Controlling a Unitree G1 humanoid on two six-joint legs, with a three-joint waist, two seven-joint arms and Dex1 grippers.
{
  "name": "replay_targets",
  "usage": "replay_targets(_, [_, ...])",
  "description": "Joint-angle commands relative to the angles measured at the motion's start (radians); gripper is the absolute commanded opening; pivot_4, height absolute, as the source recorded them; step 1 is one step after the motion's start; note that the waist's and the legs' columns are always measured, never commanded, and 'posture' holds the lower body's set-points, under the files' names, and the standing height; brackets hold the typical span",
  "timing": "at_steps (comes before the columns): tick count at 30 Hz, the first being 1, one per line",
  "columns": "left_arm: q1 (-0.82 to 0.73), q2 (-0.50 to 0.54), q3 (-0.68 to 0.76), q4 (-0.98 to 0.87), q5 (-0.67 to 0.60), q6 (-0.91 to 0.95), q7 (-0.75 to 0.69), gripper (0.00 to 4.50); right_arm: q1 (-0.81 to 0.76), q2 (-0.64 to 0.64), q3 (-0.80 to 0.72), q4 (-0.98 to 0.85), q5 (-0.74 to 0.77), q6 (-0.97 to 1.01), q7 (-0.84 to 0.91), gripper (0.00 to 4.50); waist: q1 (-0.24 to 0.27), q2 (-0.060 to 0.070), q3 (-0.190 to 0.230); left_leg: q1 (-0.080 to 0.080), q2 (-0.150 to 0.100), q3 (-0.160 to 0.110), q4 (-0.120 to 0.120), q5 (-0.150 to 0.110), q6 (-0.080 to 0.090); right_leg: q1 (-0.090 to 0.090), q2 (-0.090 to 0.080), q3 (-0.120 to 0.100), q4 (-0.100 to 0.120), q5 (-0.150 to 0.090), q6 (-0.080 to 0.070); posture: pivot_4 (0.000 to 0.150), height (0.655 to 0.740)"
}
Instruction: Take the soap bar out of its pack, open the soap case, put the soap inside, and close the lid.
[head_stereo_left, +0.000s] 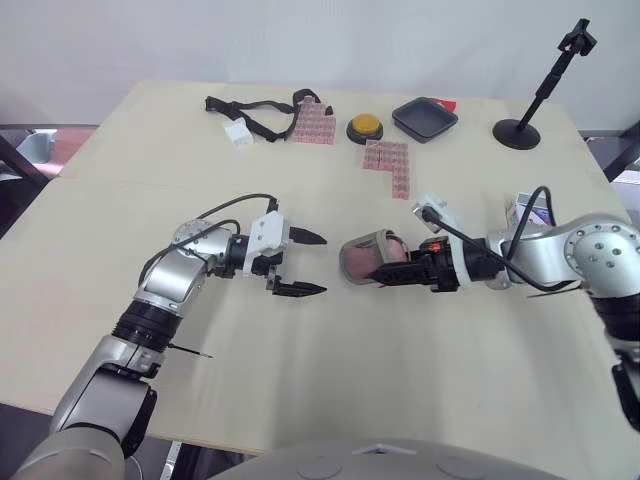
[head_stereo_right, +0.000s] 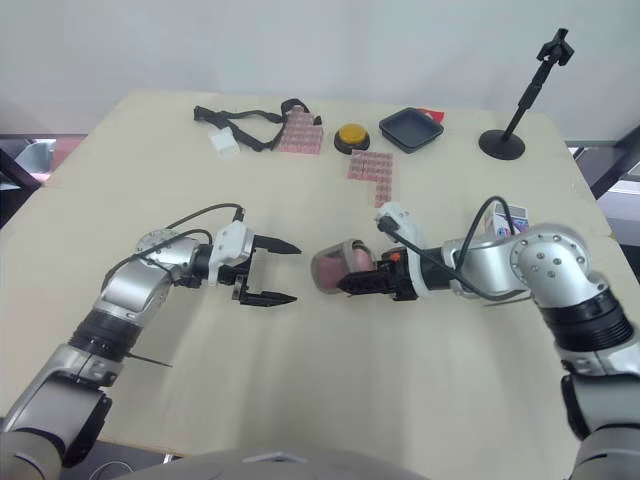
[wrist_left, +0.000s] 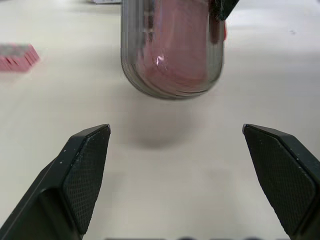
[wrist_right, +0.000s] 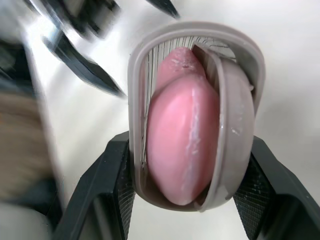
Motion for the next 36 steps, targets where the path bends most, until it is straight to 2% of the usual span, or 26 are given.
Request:
replay_targets(1, [-0.053,-0.009,0.016,-0.089,-0.056,0.167,0.017,4.50,-0.117,-0.100,0.128,-0.109,-0.262,-0.053,0.231,2.12,0.000,0.000,0.000,0.000,0.000,0.000,0.000,0.000,0.000,0.000,0.000,0.000,0.000,0.000,0.000,0.150,0.7287])
replay_targets(3, [-0.070,-0.018,0.010,-0.122,-0.063,0.226,0.031,4.50,-0.175,-0.152,0.215,-0.143,-0.397,-0.091,0.338,2.12,0.000,0.000,0.000,0.000,0.000,0.000,-0.001,0.000,0.000,0.000,0.001,0.000,-0.002,0.000,0.000,0.150,0.7287])
replay_targets(8, [-0.110,-0.061,0.004,-0.204,-0.085,0.341,0.074,4.50,-0.295,-0.190,0.357,-0.190,-0.616,-0.134,0.531,2.12,-0.003,0.000,0.001,-0.001,0.001,0.000,-0.001,-0.001,-0.001,0.001,0.002,0.000,-0.004,0.000,0.000,0.150,0.7287])
replay_targets(11, [-0.107,-0.104,-0.032,-0.224,-0.027,0.301,0.119,4.50,-0.388,-0.208,0.511,-0.222,-0.813,-0.178,0.626,2.12,-0.002,0.000,0.001,-0.001,0.001,0.000,-0.001,-0.001,-0.001,0.001,0.002,0.000,-0.004,0.000,0.000,0.150,0.7287])
replay_targets(14, [-0.102,-0.136,-0.074,-0.211,0.036,0.247,0.158,4.50,-0.434,-0.184,0.585,-0.224,-0.918,-0.197,0.686,2.12,-0.002,0.000,0.001,0.000,0.001,0.000,-0.001,-0.001,-0.001,0.002,0.002,0.000,-0.003,0.000,0.000,0.150,0.7287])
replay_targets(22, [-0.098,-0.195,-0.115,-0.168,0.105,0.184,0.211,4.50,-0.451,-0.125,0.638,-0.205,-1.064,-0.207,0.790,2.12,-0.002,0.000,0.001,0.000,0.001,0.000,0.000,-0.001,-0.001,0.002,0.002,0.001,0.001,0.000,0.000,0.150,0.7287])
replay_targets(36, [-0.089,-0.249,-0.141,-0.084,0.158,0.057,0.218,4.50,-0.419,-0.072,0.613,-0.204,-1.134,-0.188,0.854,2.12,-0.002,0.000,0.001,0.001,0.002,0.000,0.001,0.000,0.000,0.002,0.002,0.002,0.004,0.000,0.000,0.150,0.7287])
